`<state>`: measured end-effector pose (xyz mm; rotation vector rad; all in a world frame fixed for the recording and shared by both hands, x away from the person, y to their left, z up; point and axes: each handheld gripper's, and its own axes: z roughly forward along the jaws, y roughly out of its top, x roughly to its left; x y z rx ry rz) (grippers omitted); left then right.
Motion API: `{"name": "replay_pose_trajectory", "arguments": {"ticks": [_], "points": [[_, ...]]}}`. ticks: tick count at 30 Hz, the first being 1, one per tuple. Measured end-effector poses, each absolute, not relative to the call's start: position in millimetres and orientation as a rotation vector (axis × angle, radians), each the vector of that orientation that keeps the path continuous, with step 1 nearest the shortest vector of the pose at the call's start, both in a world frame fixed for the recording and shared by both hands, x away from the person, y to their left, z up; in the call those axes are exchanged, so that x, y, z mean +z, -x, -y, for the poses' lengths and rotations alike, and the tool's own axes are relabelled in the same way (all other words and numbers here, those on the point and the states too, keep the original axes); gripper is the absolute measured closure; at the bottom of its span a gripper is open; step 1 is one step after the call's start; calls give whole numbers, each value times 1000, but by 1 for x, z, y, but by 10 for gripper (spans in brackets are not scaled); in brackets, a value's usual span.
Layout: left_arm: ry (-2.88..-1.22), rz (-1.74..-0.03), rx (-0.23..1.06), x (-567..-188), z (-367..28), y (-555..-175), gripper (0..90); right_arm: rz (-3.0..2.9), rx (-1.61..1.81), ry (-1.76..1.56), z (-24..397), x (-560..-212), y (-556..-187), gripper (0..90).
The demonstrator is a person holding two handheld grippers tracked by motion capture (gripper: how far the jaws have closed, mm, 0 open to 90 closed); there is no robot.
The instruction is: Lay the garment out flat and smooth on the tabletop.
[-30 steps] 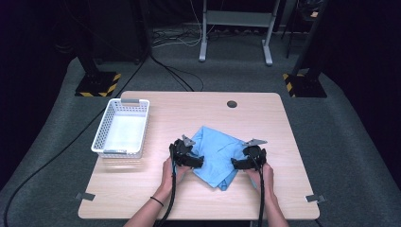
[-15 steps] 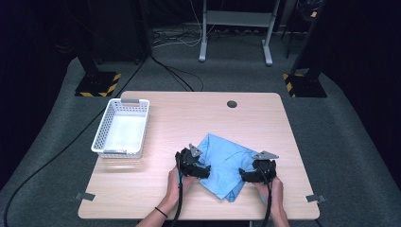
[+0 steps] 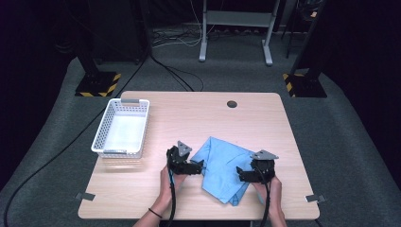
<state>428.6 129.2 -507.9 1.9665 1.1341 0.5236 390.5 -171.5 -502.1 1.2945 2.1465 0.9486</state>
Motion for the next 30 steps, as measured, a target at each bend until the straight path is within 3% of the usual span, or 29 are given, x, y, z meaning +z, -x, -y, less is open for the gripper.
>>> {"name": "replay_pose_trajectory", "arguments": {"ticks": [4, 9, 30], "points": [[-2056, -1165, 476, -518, -128, -452, 27, -2196, 850, -1268, 151, -509, -407, 54], [-2092, -1159, 450, -526, -123, -453, 32, -2207, 910, -1339, 158, -516, -413, 57], [-2113, -1090, 445, -528, -114, -409, 36, -2160, 967, -1332, 173, -523, -363, 71]]}}
